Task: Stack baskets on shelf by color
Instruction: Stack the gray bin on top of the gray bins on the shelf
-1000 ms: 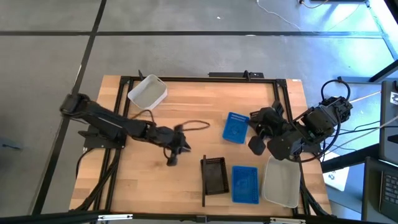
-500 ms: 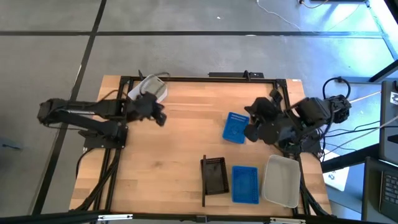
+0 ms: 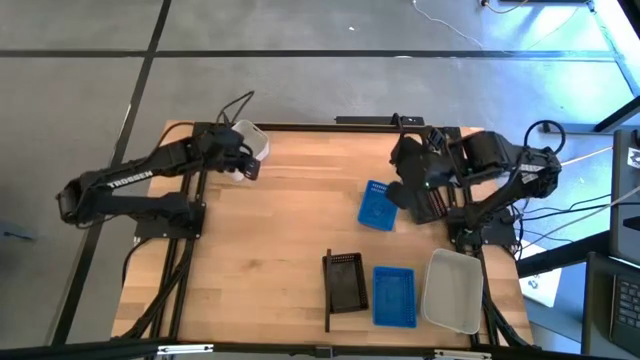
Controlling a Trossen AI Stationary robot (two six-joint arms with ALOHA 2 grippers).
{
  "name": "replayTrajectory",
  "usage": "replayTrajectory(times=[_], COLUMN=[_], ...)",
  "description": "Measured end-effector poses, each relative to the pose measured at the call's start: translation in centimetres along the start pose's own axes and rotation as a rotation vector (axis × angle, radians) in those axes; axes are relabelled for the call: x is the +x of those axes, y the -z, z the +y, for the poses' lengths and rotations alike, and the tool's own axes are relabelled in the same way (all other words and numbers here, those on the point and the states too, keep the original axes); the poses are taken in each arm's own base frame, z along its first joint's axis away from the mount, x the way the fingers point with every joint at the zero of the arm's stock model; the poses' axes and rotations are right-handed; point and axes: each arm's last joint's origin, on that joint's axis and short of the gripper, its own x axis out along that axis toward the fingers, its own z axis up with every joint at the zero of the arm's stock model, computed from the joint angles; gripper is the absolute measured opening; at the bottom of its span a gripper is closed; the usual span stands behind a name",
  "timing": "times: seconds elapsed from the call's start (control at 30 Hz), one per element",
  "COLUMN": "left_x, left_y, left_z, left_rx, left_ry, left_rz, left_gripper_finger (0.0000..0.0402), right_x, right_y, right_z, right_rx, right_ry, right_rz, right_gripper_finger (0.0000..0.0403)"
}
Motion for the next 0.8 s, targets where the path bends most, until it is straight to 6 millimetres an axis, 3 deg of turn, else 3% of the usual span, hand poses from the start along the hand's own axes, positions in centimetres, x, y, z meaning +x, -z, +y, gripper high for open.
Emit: replayTrajectory(times=[0.2, 0.37, 0.6, 0.8], left_x=[0.7, 3.2, 6.9, 9.2], left_y=[-0.7, -1.2, -2.5, -3.4], left_z=[1.3, 3.1, 5.8, 6.1], left_rx=[-0.03, -0.134, -0.104, -0.063], left_ry=[-0.101, -0.08, -0.137, -0.109], left_rz=[-0.027, 0.126, 0.256, 0.349], left_gripper_finger=[0.0043, 0.0043, 0.0043, 0.0043], right_x=[0.3, 0.6, 1.0, 1.5], right_y=[-0.5, -0.7, -1.0, -1.3], right_z=[-0.4, -0.7, -1.4, -2.1], right_rx=[0.168, 0.269, 0.323, 0.292], right_ry=[-0.005, 0.001, 0.024, 0.026], right_rz=[-0.009, -0.017, -0.016, 0.007], right_gripper_finger=[0.0, 0.0, 0.0, 0.0])
